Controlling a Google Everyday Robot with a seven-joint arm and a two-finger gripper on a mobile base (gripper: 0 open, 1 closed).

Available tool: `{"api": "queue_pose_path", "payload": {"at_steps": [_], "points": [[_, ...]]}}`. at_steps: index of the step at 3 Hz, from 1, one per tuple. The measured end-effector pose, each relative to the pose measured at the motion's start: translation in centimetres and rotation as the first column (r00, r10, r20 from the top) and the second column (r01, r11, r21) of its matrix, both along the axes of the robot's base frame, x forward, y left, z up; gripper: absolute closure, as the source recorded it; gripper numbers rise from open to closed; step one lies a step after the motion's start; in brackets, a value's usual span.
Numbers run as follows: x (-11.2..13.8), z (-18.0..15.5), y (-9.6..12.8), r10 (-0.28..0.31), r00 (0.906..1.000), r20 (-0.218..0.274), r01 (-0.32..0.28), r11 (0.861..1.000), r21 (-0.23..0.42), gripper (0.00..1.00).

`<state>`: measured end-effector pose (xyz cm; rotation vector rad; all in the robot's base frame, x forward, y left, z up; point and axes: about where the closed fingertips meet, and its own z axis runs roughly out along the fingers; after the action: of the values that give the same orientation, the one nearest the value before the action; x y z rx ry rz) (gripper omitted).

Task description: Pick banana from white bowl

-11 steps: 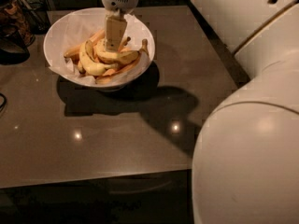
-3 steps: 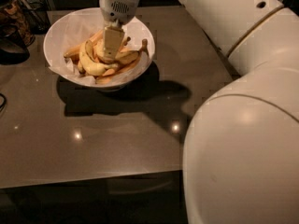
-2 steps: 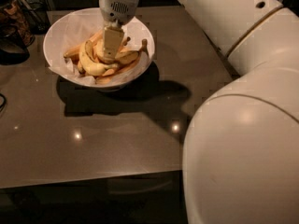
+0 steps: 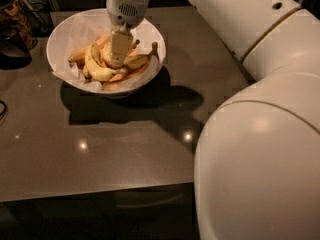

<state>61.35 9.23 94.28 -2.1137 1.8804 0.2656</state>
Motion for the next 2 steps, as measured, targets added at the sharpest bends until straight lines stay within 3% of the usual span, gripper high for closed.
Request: {"api": "queue_pose_path", "payload": {"at_steps": [2], "points": [[0.37,-0.34,0.33,0.012,0.9999,-0.01,-0.012,1.0,-0.003,0.51]]}}
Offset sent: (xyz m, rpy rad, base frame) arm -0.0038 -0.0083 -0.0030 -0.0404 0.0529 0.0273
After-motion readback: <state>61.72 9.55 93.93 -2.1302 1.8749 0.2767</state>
